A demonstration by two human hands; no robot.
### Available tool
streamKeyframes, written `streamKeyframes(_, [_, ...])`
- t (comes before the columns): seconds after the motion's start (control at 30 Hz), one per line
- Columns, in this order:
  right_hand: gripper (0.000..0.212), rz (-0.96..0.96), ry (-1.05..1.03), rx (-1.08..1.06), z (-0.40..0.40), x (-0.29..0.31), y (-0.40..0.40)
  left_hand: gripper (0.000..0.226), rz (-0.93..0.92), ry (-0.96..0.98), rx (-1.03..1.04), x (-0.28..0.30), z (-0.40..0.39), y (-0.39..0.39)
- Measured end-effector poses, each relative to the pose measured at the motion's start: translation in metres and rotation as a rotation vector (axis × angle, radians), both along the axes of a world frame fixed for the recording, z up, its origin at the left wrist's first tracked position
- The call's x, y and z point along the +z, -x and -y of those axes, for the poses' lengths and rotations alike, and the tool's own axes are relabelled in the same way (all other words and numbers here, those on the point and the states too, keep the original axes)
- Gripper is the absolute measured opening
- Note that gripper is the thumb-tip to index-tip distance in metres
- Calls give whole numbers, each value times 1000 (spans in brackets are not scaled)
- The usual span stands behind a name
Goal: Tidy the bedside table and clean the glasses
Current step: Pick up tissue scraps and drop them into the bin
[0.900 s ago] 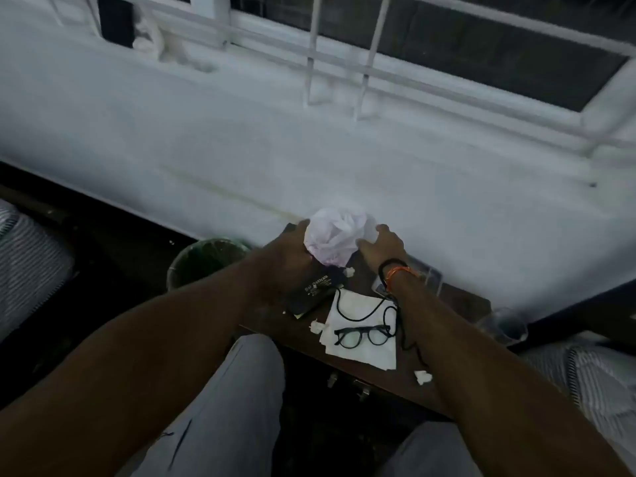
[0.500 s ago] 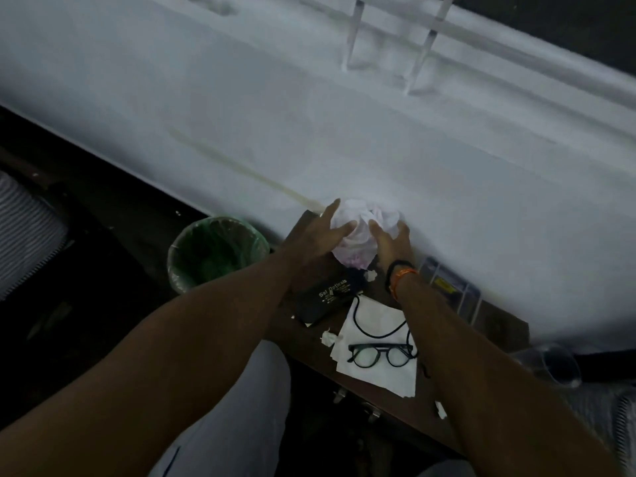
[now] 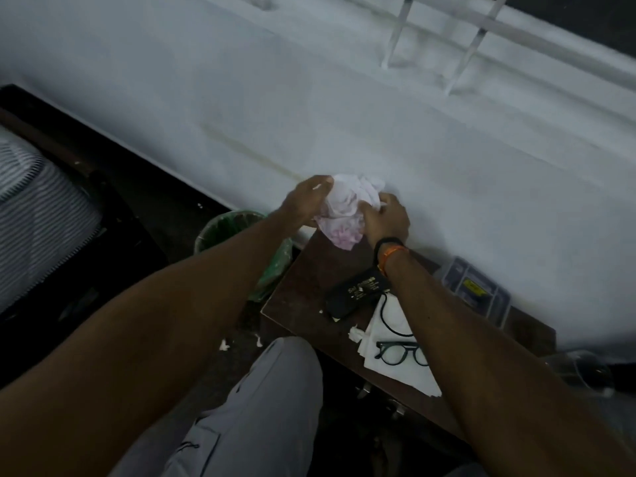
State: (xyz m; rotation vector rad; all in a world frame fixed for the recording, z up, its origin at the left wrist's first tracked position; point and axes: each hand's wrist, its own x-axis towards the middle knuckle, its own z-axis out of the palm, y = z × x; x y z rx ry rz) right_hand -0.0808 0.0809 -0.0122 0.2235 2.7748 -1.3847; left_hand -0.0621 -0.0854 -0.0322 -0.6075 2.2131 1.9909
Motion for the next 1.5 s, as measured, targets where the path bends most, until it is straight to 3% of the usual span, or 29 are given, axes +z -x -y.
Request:
streamKeyframes(0.13, [50, 94, 67, 98, 51, -38, 8, 30, 8, -63, 121, -7, 57, -29])
streamKeyframes(0.23, [39, 163, 43, 176, 90, -38, -17, 29, 61, -107, 200, -24, 85, -51])
streamKeyframes(0.4, [40, 189, -78, 287, 131, -58, -34, 21, 138, -192, 287, -50, 108, -75])
streamKeyframes(0.57, [44, 219, -132, 345, 156, -89, -30, 35, 74, -69, 268, -71, 124, -82])
streamKeyframes(0.7, [76, 322, -115, 368, 160, -92, -33, 59, 111, 132, 146, -83, 132, -78])
streamKeyframes(0.83, [63, 286, -193, 364, 142, -85, -30, 47, 179, 232, 159, -100, 133, -75])
streamKeyframes(1.1, [31, 108, -96, 216, 77, -39, -26, 33, 175, 429, -93, -65, 74, -65])
streamKeyframes(1.3, [17, 6, -142, 125, 1, -6, -31, 8, 42, 536, -242, -37, 8, -62])
streamKeyframes(1.5, [17, -27, -254, 63, -85, 4, -58, 20, -86, 719, -477, -19, -60, -79])
